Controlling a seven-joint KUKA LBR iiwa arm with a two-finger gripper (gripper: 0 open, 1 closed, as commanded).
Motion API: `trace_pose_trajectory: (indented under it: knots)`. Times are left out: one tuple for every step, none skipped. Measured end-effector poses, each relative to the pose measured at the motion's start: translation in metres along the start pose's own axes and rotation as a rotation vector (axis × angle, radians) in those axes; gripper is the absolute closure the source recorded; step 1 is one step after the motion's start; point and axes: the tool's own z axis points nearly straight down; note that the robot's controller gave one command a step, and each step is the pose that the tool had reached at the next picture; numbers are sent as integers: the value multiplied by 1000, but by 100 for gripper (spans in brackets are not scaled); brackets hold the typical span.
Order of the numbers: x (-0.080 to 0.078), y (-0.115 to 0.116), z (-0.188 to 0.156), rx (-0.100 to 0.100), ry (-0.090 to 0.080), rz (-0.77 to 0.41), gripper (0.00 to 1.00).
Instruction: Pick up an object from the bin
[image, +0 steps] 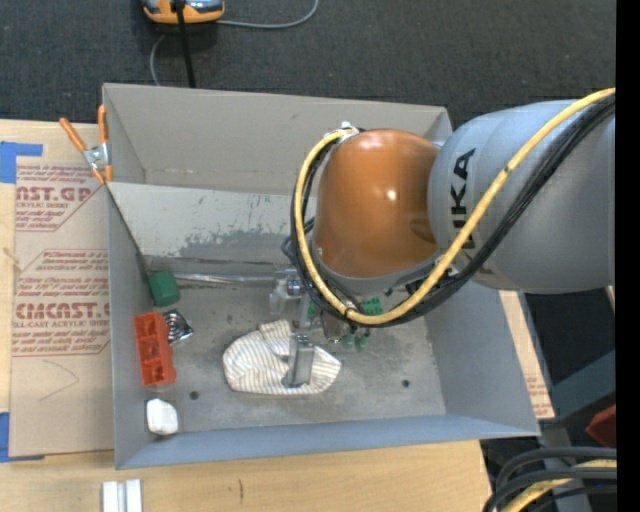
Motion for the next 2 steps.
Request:
trace_pose_trajectory:
  knots:
    - [-2, -1, -4, -1, -8, 1, 0]
    - [-8, 16, 36, -2, -14, -26, 0]
